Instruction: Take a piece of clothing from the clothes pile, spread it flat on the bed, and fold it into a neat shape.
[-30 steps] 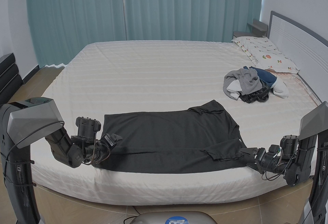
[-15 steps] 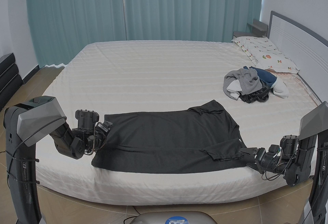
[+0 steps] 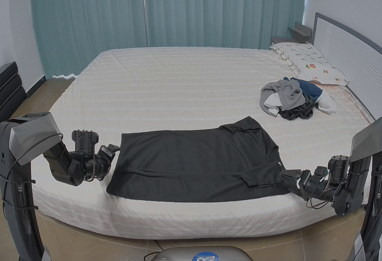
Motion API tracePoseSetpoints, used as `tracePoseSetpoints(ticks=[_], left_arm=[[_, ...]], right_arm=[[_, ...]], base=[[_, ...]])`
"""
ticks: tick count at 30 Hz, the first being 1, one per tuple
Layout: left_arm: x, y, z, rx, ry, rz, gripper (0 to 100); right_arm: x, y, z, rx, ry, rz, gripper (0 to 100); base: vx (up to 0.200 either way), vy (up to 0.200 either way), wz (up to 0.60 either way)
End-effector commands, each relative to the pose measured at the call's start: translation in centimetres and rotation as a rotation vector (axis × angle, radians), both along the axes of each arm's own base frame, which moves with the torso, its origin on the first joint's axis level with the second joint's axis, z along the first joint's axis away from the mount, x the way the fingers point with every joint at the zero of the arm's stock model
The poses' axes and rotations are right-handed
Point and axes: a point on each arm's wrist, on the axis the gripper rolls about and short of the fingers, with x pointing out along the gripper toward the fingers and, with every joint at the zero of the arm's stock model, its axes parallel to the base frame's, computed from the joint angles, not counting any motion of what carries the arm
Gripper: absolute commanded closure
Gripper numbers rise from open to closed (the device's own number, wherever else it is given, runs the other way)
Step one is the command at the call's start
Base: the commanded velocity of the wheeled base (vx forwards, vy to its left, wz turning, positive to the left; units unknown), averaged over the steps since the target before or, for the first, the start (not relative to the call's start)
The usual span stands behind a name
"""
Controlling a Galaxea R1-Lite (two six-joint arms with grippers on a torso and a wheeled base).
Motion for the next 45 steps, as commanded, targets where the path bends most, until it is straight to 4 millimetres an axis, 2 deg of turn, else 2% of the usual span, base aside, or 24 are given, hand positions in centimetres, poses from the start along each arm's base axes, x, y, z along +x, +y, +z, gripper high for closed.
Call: tracePoseSetpoints(ticks=[1, 6, 10, 20, 29, 30, 45], left_arm=[[-3.7, 1.2, 0.7, 0.034, 0.045, -0.158, 0], [-6.6, 1.0, -0.2, 0.094, 0.116, -0.272, 0], [-8.0, 0.7, -1.1, 0.149, 0.163, -0.338, 0], [-7.7, -0.9, -1.6, 0.189, 0.178, -0.330, 0], [-7.3, -1.8, -2.6, 0.251, 0.146, -0.299, 0], [-7.3, -1.9, -2.7, 0.256, 0.150, -0.297, 100], [-7.1, -1.9, -2.4, 0.252, 0.143, -0.241, 100]], right_arm=[[0.0, -0.2, 0.5, 0.000, -0.020, -0.008, 0], [-0.3, -0.1, 0.6, -0.003, -0.016, -0.007, 0], [-0.4, -0.1, 0.5, -0.003, -0.010, -0.007, 0], [-0.4, 0.1, 0.2, -0.008, 0.001, -0.007, 0], [-0.5, 1.5, -0.7, -0.047, 0.031, -0.007, 0], [-0.5, 1.5, -0.7, -0.050, 0.031, -0.007, 0], [-0.7, 1.0, -1.2, -0.107, 0.073, -0.015, 0]], base=[[0.000, 0.000, 0.00], [0.000, 0.000, 0.00], [0.000, 0.000, 0.00], [0.000, 0.000, 0.00], [0.000, 0.000, 0.00], [0.000, 0.000, 0.00], [0.000, 0.000, 0.00]])
